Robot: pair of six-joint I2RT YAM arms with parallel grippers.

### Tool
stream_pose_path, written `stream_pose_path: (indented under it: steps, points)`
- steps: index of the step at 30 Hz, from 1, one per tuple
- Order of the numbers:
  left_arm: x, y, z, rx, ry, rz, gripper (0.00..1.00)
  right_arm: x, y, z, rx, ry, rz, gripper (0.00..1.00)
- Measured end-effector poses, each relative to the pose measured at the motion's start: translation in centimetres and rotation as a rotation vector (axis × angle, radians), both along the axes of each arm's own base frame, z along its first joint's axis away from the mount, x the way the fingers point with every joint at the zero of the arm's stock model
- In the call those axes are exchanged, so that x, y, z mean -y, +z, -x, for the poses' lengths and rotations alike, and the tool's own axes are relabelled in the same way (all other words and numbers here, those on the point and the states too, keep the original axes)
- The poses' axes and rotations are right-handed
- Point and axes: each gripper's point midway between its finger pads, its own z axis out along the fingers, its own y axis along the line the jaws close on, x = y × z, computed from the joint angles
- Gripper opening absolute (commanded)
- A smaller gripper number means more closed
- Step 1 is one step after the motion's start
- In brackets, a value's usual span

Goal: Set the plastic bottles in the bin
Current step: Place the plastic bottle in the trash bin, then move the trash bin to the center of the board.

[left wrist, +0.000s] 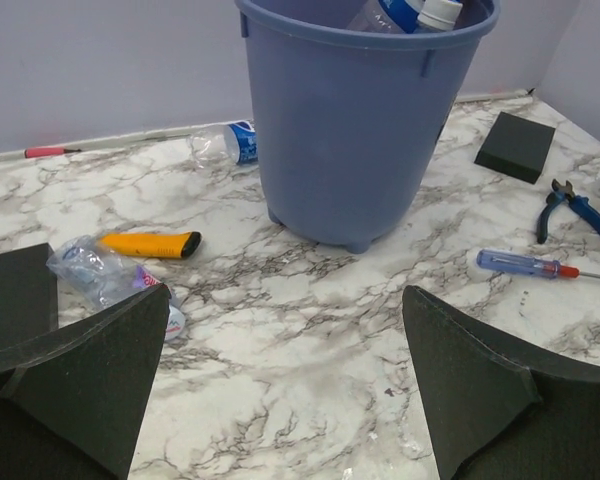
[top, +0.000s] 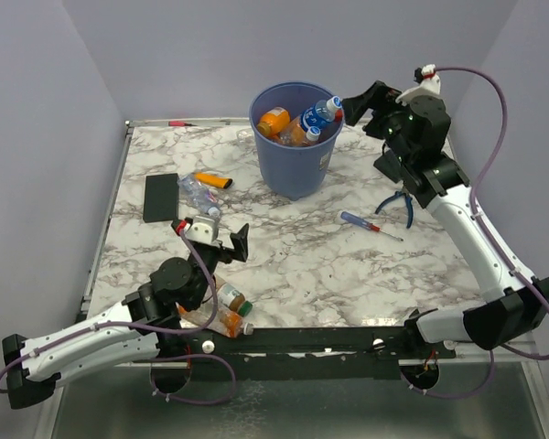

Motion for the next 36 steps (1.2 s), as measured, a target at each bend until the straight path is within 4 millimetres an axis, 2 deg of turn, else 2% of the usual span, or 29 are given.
stream_pose_path:
  steps: [4, 8, 11, 15, 17, 20, 25, 28, 36]
  points:
    - [1.4, 1.5, -0.6, -0.030, 0.004, 0.010, 0.99, 0.2, -3.3, 0.9, -0.056, 0.003, -0.051, 0.93]
    - [3.4, 5.2, -1.6, -0.045, 0.010, 0.076, 0.99, -0.4, -8.2, 1.0, -0.161, 0.021, -0.070, 0.93]
    - [4.6, 6.8, -3.1, -0.080, 0.027, 0.124, 0.99, -0.7, -10.3, 1.2, -0.211, 0.031, -0.093, 0.91]
    - [4.4, 6.7, -5.8, -0.132, 0.070, 0.170, 0.99, -1.0, -11.0, 0.8, -0.230, 0.039, -0.140, 0.88]
    - [3.6, 5.8, -7.3, -0.169, 0.103, 0.198, 0.99, -1.0, -11.4, 0.2, -0.235, 0.035, -0.163, 0.86]
    - [2.8, 4.9, -8.4, -0.205, 0.131, 0.220, 0.99, -1.3, -12.3, -0.7, -0.258, 0.030, -0.179, 0.78]
    - [3.0, 4.9, -8.4, -0.220, 0.115, 0.249, 0.99, -2.0, -12.4, -3.0, -0.291, 0.024, -0.168, 0.62]
    - [2.7, 5.4, -8.1, -0.210, 0.112, 0.263, 0.99, -2.1, -12.3, -3.6, -0.302, 0.024, -0.153, 0.53]
    - [1.1, 5.8, -7.0, -0.180, 0.122, 0.285, 0.99, -2.4, -11.6, -4.4, -0.340, 0.022, -0.117, 0.41]
